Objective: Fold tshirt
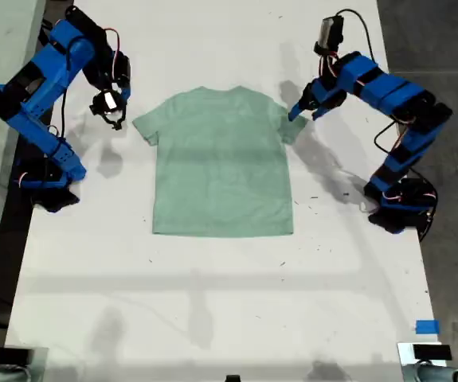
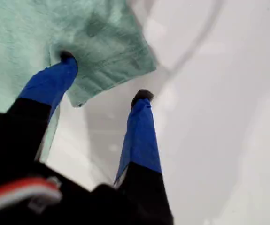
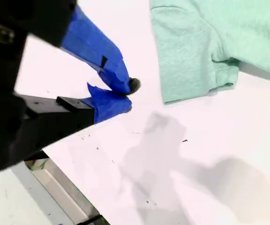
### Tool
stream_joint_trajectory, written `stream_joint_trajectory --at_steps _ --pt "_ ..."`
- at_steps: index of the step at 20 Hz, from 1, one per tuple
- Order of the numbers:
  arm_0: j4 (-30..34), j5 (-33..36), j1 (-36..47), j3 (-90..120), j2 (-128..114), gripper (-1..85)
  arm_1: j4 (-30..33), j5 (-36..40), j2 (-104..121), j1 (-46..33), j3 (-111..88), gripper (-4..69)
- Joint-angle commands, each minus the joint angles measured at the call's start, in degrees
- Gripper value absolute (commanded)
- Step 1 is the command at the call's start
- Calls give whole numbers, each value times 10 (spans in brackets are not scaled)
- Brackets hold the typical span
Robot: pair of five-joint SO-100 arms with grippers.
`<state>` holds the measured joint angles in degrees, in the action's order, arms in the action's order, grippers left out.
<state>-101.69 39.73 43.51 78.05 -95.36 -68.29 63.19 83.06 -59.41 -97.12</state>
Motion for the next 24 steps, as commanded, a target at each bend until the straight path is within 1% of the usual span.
stream_joint_trajectory --at_steps 1,2,4,5,6,7,9,11,15,18,20,23,24 --pt "-2 4 3 -30 -1 0 75 17 -27 -11 -14 236" --pt "-2 5 3 -30 0 0 96 20 -50 -14 -16 235" --pt "-2 5 3 -30 3 0 120 27 -96 -16 -3 194" --pt "-1 5 2 -30 4 0 111 28 -106 -16 13 146" --pt "-1 5 2 -30 4 0 109 29 -106 -18 19 35" --pt "0 5 2 -30 6 0 105 32 -109 -18 26 12" --pt "1 5 2 -30 7 0 70 28 -109 -17 52 -15" --pt "3 6 3 -30 7 0 23 18 -95 -12 82 -17" --pt "4 10 6 -30 8 0 -32 2 -47 -5 103 -17" --pt "5 11 8 -29 11 0 -119 -17 -1 9 169 -17" --pt "5 11 8 -29 11 0 -142 -40 42 14 195 -17" --pt "6 11 6 -29 14 0 -175 -85 43 47 256 -17" --pt "7 11 5 -27 16 0 -180 -108 38 69 286 -17"
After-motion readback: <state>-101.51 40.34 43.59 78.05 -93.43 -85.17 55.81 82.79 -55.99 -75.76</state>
